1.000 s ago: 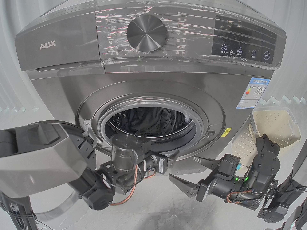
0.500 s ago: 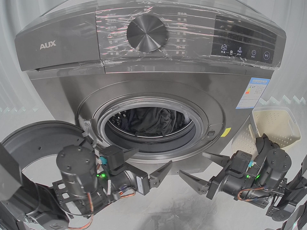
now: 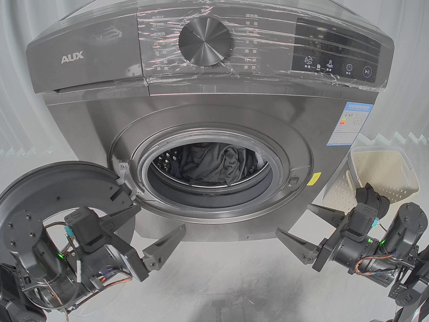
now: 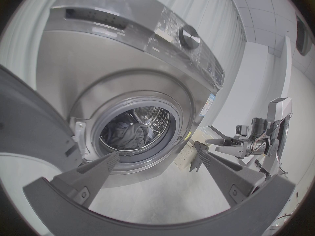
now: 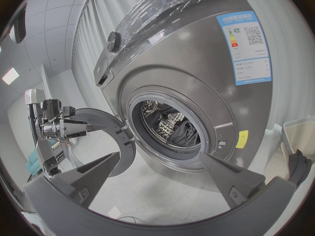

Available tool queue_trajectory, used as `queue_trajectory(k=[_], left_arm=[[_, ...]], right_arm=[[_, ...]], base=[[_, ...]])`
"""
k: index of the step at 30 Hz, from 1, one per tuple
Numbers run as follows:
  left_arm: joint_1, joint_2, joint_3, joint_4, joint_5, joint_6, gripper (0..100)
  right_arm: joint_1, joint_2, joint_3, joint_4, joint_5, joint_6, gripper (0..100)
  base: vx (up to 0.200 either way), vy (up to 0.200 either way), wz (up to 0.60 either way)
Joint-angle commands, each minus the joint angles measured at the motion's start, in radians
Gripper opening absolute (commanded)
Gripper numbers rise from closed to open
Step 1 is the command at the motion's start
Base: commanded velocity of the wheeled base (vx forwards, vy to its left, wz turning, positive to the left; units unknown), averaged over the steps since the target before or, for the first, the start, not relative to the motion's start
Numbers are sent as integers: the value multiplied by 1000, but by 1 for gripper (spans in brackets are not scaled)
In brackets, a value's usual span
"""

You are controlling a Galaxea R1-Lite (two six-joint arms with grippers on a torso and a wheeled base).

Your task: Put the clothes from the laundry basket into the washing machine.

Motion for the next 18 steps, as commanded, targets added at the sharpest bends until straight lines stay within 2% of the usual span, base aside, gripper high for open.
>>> queue_trajectory(k=[1,5,6,7,12,15,18], left_arm=[[20,-103,42,2,12,-1,100],[50,-149,70,2,12,22,100],[76,-177,82,14,12,43,100],[90,-189,91,14,11,50,100],[180,-240,144,14,6,82,100],[198,-263,162,14,6,94,100],[243,-344,179,52,14,119,100]], right_arm=[[-31,-58,26,10,1,-8,100],[-94,-75,49,10,1,-9,100],[-138,-86,67,8,1,-9,100],[-158,-94,78,10,2,-11,100],[-268,-152,127,22,37,-12,100],[-295,-186,127,39,39,-14,100],[-321,-304,127,168,31,-26,100]], base=[[-200,0,0],[-200,0,0],[-200,0,0],[-200,0,0],[-200,0,0],[-200,0,0],[-133,0,0]])
